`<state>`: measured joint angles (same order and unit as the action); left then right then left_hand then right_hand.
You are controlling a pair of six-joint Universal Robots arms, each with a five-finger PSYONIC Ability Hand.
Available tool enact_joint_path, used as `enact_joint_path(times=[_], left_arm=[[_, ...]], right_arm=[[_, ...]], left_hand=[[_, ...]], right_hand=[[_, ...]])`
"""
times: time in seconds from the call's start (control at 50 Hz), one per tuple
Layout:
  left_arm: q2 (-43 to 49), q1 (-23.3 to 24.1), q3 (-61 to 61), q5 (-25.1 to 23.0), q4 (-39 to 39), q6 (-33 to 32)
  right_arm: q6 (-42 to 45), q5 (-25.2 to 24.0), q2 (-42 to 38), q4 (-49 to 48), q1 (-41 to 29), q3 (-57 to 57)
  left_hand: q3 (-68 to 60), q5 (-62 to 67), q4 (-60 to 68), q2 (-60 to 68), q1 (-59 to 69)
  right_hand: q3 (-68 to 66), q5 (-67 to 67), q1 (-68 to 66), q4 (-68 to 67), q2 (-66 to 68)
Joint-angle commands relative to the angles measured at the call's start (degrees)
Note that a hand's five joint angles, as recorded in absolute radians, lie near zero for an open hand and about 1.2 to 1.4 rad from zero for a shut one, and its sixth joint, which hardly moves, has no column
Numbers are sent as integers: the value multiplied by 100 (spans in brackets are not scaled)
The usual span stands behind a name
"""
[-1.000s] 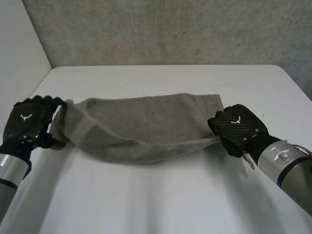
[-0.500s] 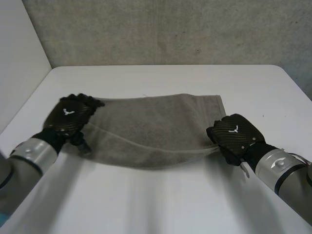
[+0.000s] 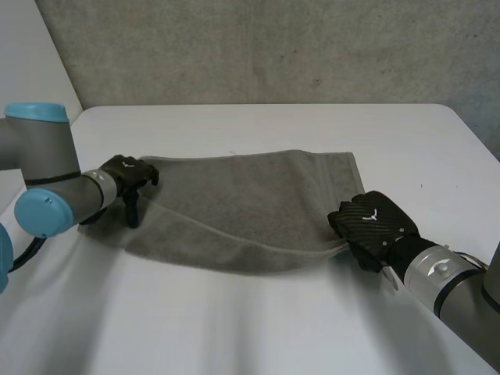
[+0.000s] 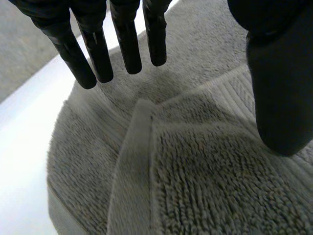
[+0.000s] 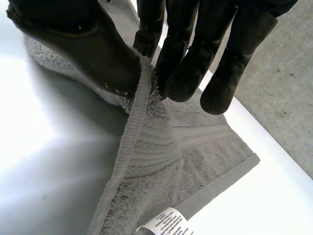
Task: Fold the towel.
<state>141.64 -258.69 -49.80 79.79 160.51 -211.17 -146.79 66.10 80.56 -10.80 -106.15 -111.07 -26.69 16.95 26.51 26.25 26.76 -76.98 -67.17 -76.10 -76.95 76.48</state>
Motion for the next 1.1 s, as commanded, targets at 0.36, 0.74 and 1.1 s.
enact_joint_path(times=[0.36,0.74,1.1], left_arm=[[276,-24,322,-77,-917,-109],[-295,-94,-100,2,-996,-249],[-1499,-208,-1945,-86,-460,-249]], right_arm=[[63,8,-163,-1,25,24],[80,17,-163,-1,25,15],[89,52,-163,-1,-10,7]], left_hand=[[-354,328,372,398,347],[-5331,5305,5349,5375,5324],[-5331,5305,5349,5375,5324]], right_hand=[[-302,-283,-390,-305,352],[-302,-283,-390,-305,352],[-302,-283,-390,-305,352]])
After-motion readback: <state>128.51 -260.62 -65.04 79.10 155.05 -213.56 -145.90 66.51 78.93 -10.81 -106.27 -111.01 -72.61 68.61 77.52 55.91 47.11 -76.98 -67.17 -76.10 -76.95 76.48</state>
